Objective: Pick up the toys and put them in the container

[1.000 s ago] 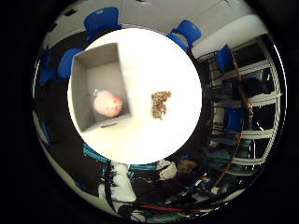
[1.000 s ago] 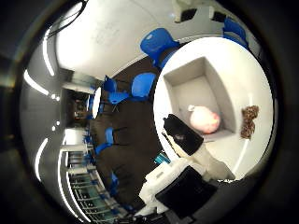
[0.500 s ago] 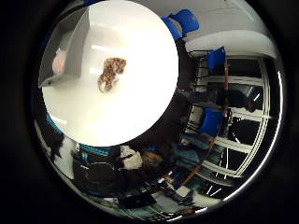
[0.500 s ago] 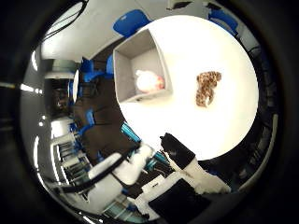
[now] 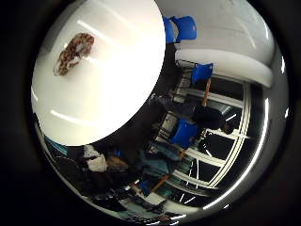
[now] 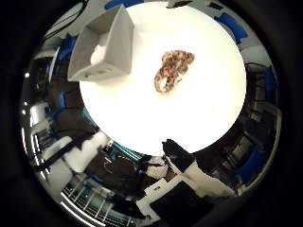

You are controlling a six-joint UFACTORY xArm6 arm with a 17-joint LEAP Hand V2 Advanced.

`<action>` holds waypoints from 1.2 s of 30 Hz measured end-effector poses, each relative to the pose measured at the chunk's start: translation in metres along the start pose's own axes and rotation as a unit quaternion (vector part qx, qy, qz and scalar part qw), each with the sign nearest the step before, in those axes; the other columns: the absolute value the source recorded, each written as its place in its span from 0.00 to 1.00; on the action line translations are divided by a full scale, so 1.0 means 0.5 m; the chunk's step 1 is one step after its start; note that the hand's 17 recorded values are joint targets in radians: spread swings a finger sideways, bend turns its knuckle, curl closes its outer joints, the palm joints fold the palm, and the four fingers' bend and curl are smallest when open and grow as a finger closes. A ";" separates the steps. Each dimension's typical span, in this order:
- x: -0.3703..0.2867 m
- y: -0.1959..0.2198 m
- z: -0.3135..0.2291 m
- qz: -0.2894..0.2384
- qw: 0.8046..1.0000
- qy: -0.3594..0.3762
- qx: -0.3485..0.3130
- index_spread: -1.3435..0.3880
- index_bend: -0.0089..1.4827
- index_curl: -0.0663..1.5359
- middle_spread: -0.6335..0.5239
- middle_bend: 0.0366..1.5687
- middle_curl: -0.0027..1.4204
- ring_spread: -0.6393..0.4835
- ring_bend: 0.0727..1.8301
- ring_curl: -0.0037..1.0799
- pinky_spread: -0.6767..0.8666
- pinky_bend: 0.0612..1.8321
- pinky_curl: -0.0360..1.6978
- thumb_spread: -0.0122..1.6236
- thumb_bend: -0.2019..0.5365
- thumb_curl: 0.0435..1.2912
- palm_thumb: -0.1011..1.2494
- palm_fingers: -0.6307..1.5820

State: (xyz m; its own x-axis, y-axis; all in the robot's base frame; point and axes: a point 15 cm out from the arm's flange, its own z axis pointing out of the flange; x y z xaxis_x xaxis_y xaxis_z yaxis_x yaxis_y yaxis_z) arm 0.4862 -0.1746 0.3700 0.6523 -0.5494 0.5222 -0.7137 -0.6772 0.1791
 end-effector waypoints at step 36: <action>-0.093 -0.162 0.172 -0.036 0.999 0.024 -0.013 0.52 0.11 0.18 0.57 0.09 0.20 0.72 0.13 0.25 0.69 0.25 0.21 0.60 0.24 0.23 0.58 0.27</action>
State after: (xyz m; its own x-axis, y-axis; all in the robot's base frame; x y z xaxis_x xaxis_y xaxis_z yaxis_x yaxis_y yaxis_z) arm 0.5355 -0.1363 0.2597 0.6899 -0.4748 0.5465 -0.6717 -0.7014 0.2386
